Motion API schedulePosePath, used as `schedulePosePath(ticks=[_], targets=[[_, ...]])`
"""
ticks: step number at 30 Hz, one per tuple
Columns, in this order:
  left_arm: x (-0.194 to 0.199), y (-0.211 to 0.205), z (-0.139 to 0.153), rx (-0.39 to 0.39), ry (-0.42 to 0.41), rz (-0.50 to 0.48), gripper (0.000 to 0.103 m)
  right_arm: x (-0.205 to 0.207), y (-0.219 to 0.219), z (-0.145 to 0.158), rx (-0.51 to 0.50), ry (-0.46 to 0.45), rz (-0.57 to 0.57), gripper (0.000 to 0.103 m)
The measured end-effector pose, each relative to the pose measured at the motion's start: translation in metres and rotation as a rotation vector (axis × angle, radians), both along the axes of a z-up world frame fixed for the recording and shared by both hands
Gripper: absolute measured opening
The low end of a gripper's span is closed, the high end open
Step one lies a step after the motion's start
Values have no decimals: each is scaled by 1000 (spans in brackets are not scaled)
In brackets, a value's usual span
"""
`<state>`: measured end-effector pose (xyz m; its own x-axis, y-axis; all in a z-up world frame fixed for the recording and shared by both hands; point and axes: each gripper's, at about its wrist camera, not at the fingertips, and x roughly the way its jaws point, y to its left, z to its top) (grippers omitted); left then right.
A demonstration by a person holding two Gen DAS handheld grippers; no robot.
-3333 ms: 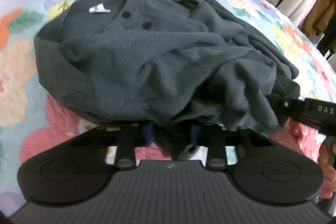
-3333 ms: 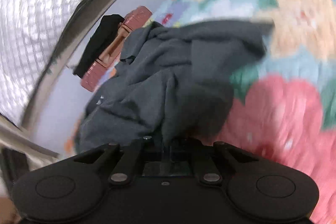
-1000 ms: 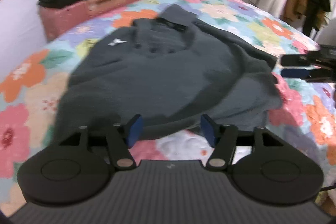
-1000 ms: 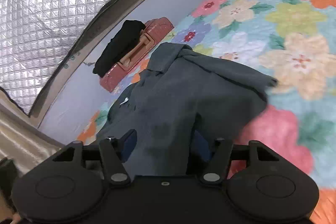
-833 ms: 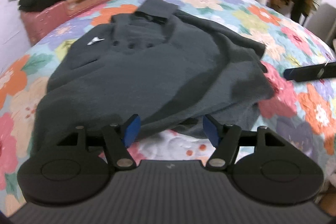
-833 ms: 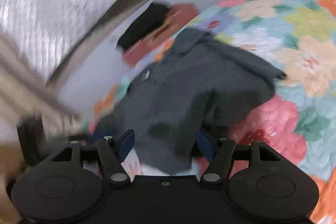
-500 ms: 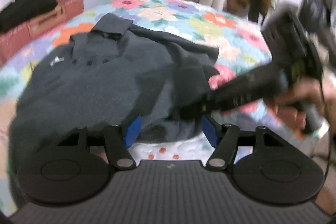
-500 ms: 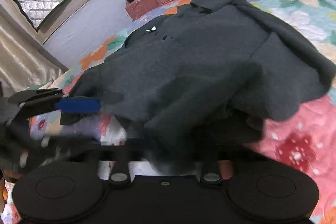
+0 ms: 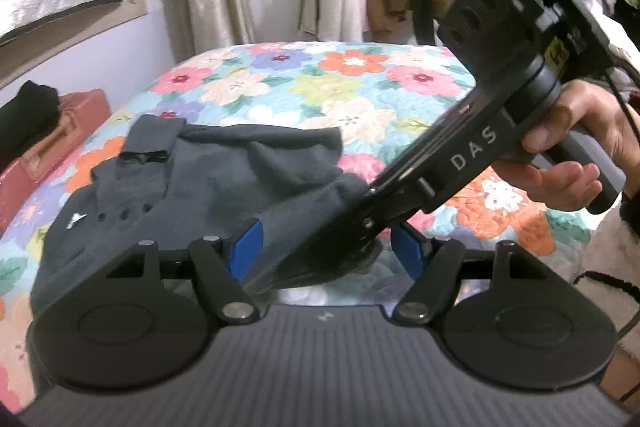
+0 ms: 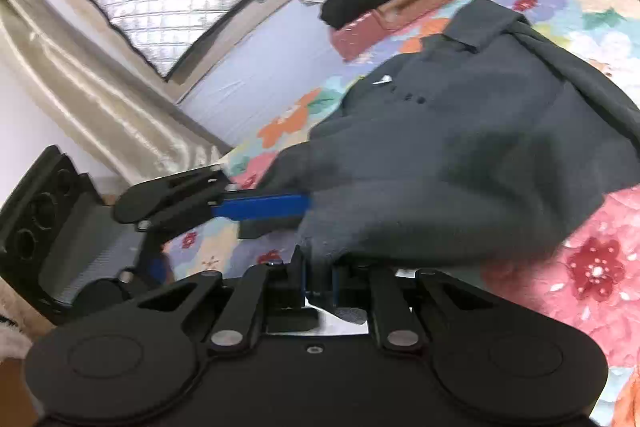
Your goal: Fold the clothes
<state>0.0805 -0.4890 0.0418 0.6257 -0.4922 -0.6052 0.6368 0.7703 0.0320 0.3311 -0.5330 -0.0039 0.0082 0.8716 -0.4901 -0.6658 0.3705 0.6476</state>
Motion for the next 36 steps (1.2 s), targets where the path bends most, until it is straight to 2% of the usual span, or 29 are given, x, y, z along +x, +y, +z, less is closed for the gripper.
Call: schedulePosePath(ticks=[3, 5, 6, 8, 9, 12, 15, 16, 20, 22, 25, 26, 28, 31, 34, 36], targets=[[3, -1, -10, 14, 26, 20, 70, -1, 3, 0, 37, 24, 36, 15], [5, 0, -15, 14, 52, 19, 67, -3, 3, 0, 63, 44, 71, 15], [5, 0, -17, 22, 65, 17, 60, -6, 2, 1, 75, 50, 100, 15], [6, -3, -22, 62, 87, 13, 11, -10, -1, 4, 88, 45, 148, 19], [6, -4, -25, 82, 94, 23, 8, -11, -2, 8, 82, 23, 145, 21], [16, 9, -23, 43, 125, 93, 8, -1, -18, 11, 74, 19, 82, 25], [30, 28, -17, -31, 153, 172, 8, 20, -45, 7, 52, 36, -77, 44], [34, 34, -15, -45, 150, 190, 8, 29, -56, 4, 38, 44, -156, 46], [38, 46, -12, -45, 127, 220, 8, 61, -85, -13, -87, 30, -469, 49], [40, 47, -13, -54, 132, 223, 8, 77, -92, -21, -121, 30, -562, 49], [42, 47, -15, -63, 141, 217, 8, 103, -100, -36, -139, 84, -685, 52], [43, 47, -16, -64, 145, 211, 8, 111, -102, -42, -124, 119, -716, 54], [43, 47, -18, -59, 153, 193, 8, 118, -108, -54, -74, 200, -779, 70], [45, 47, -20, -58, 166, 177, 8, 126, -119, -75, 3, 312, -843, 71], [52, 47, -25, -61, 175, 177, 8, 133, -109, -86, 3, 302, -871, 71], [57, 49, -30, -68, 191, 186, 8, 139, -104, -92, 20, 279, -847, 71]])
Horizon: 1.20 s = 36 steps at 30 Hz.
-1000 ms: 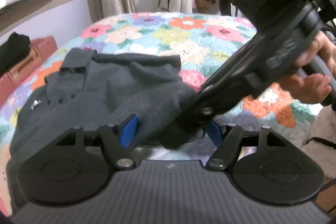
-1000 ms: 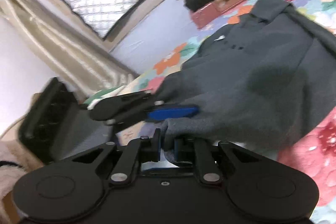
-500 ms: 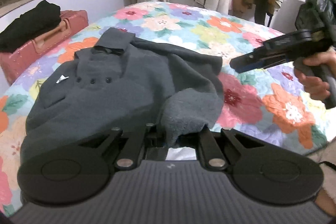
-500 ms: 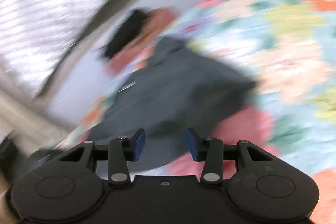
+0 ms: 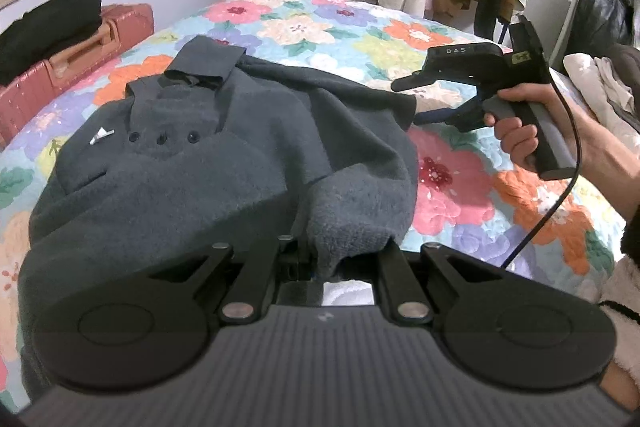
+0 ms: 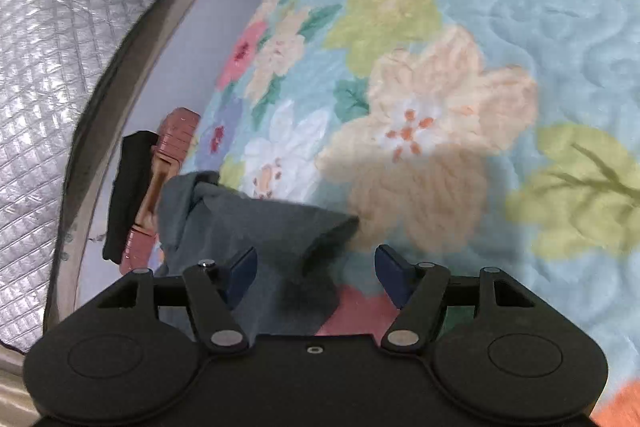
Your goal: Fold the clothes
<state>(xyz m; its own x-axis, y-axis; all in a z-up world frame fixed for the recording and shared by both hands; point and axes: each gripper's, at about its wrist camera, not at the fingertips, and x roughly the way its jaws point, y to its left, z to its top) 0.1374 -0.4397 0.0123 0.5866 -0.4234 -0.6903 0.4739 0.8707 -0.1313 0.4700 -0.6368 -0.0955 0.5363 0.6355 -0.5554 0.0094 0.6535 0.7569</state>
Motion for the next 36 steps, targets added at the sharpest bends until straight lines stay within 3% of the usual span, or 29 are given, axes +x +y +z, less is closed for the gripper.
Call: schedulePosePath(ticks=[2, 3, 4, 5, 7, 9, 11, 13, 15, 18, 21, 23, 26, 28, 31, 33, 36], targets=[[6, 2, -6, -8, 21, 13, 8, 6, 10, -4, -10, -34, 43, 70], [8, 3, -9, -9, 30, 19, 8, 8, 14, -5, -28, -56, 54, 62], [10, 4, -11, -11, 37, 23, 8, 10, 19, -5, -54, -78, 69, 38], [12, 5, -13, -12, 41, 27, 8, 13, 23, -6, -84, -95, 87, 22], [15, 11, -14, -60, 64, 29, 8, 13, 25, 4, -181, -156, 63, 9], [19, 28, -14, -259, 144, 20, 8, 1, 19, 37, -304, -293, -27, 8], [18, 36, -11, -360, 183, 22, 8, -9, 11, 68, -379, -413, -95, 7], [12, 31, -9, -361, 190, -23, 8, -12, -1, 92, -328, -471, -84, 6], [7, 22, -11, -357, 220, -77, 8, -8, -7, 92, -359, -473, -56, 6], [1, 6, -23, -379, 292, -125, 8, 4, -14, 64, -450, -365, -69, 6], [-6, -4, -19, -357, 268, -159, 8, 11, -26, 43, -396, -255, -81, 6], [-7, -1, -7, -372, 233, -175, 8, 9, -30, 49, -371, -271, -78, 6], [-9, 4, 8, -361, 199, -218, 8, 1, -31, 66, -374, -369, -48, 6], [-9, 1, 0, -381, 258, -222, 8, 0, -31, 72, -408, -405, -48, 6], [-7, -12, -30, -376, 389, -194, 9, 2, -25, 68, -533, -388, -57, 6], [-7, -22, -56, -303, 460, -144, 9, 7, -18, 59, -626, -353, -22, 6], [-7, -17, -69, -296, 504, -98, 13, 12, -14, 43, -715, -253, 13, 12]])
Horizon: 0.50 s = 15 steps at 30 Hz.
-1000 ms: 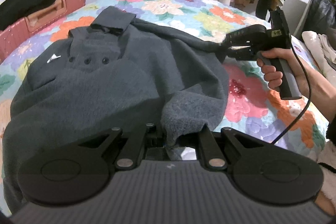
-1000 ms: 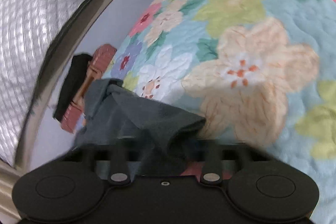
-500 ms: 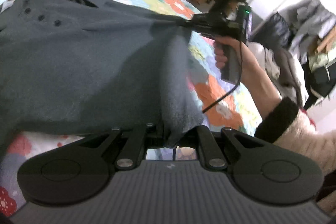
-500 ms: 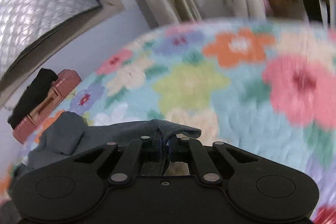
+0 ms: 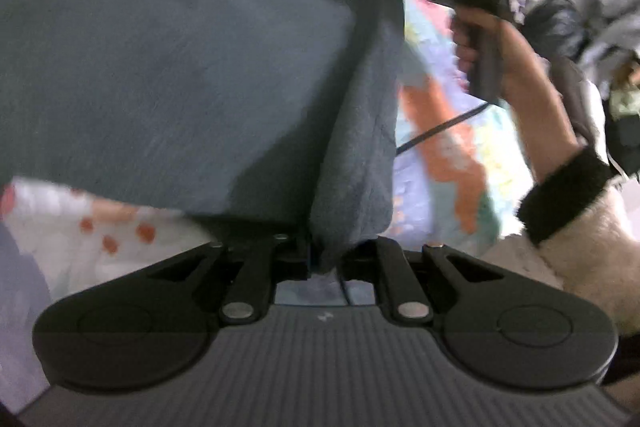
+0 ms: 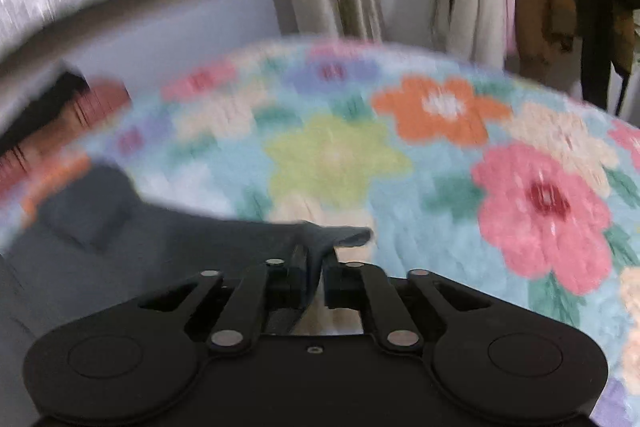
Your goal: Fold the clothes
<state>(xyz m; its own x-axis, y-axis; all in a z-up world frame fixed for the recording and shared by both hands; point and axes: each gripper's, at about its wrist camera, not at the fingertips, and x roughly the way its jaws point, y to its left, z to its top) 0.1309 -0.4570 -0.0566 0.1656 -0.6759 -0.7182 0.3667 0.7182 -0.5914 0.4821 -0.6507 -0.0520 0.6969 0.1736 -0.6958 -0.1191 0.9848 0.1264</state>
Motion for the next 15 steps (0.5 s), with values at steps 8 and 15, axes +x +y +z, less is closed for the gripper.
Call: schedulePosePath(ticks=[8, 15], targets=[[-10, 35, 52, 115, -201, 73, 50, -29, -22, 30, 75, -35, -17, 56], [2, 115, 77, 468, -316, 389, 61, -72, -26, 50, 267, 58, 231, 58]])
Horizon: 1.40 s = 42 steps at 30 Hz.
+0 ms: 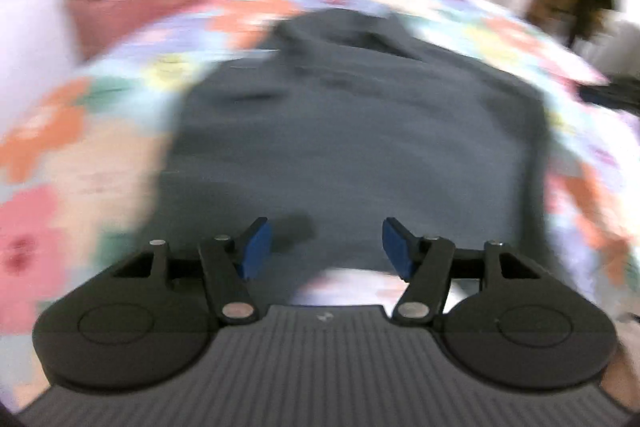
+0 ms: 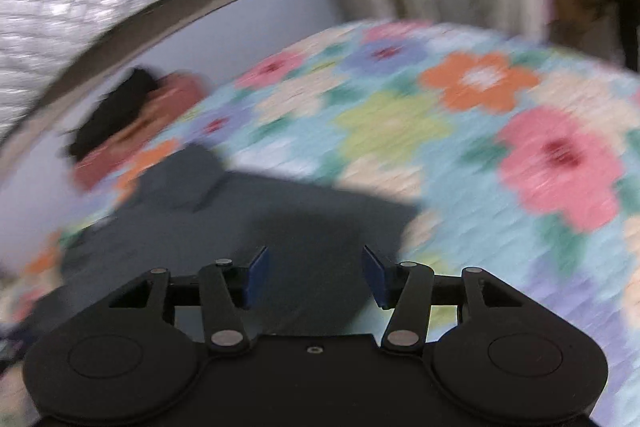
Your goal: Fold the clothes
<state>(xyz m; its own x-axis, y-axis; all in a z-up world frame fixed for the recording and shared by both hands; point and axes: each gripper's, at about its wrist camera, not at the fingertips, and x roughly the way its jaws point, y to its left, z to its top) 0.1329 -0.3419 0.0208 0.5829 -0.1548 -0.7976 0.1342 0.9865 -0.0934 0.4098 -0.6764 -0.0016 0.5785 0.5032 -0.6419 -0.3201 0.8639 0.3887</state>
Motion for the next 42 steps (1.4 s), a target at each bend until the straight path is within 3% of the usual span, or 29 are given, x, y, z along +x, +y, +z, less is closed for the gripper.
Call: schedulePosePath(ticks=[3, 6, 10, 12, 15, 16, 17, 19, 21, 24, 26, 29, 32, 37, 42], targets=[[-1, 35, 0, 81, -14, 118, 61, -11, 17, 10, 81, 40, 104, 61], [-6, 65, -7, 93, -1, 210, 61, -23, 41, 18, 195, 73, 205, 64], [-15, 92, -31, -67, 61, 290, 61, -38, 84, 14, 416, 201, 414, 67], [-17, 96, -46, -140, 80, 282, 61, -48, 108, 9, 460, 244, 523, 69], [-18, 97, -61, -220, 92, 261, 58, -58, 134, 6, 361, 242, 600, 71], [-19, 95, -61, -225, 92, 251, 40, -60, 139, 4, 317, 236, 596, 71], [-18, 92, -61, -228, 100, 242, 3, -61, 143, 2, 290, 234, 589, 71], [-18, 92, -55, -269, 122, 276, 5, -57, 144, -6, 279, 261, 562, 71], [-27, 95, -36, -316, 79, 309, 5, -49, 141, -16, 268, 293, 519, 71], [-51, 98, 7, -269, -20, 311, 5, -38, 132, -29, 226, 316, 423, 71], [-62, 109, 13, -313, 34, 354, 5, -35, 126, -35, 208, 322, 382, 71], [-68, 121, -20, -410, 197, 428, 5, -33, 125, -44, 200, 348, 372, 71], [-69, 120, -57, -342, 270, 461, 5, -36, 138, -53, 165, 372, 430, 71], [-67, 111, -69, -284, 246, 443, 5, -65, 173, -69, -61, 367, 575, 73], [-63, 109, -65, -233, 206, 407, 7, -112, 175, -55, -215, 327, 627, 77]])
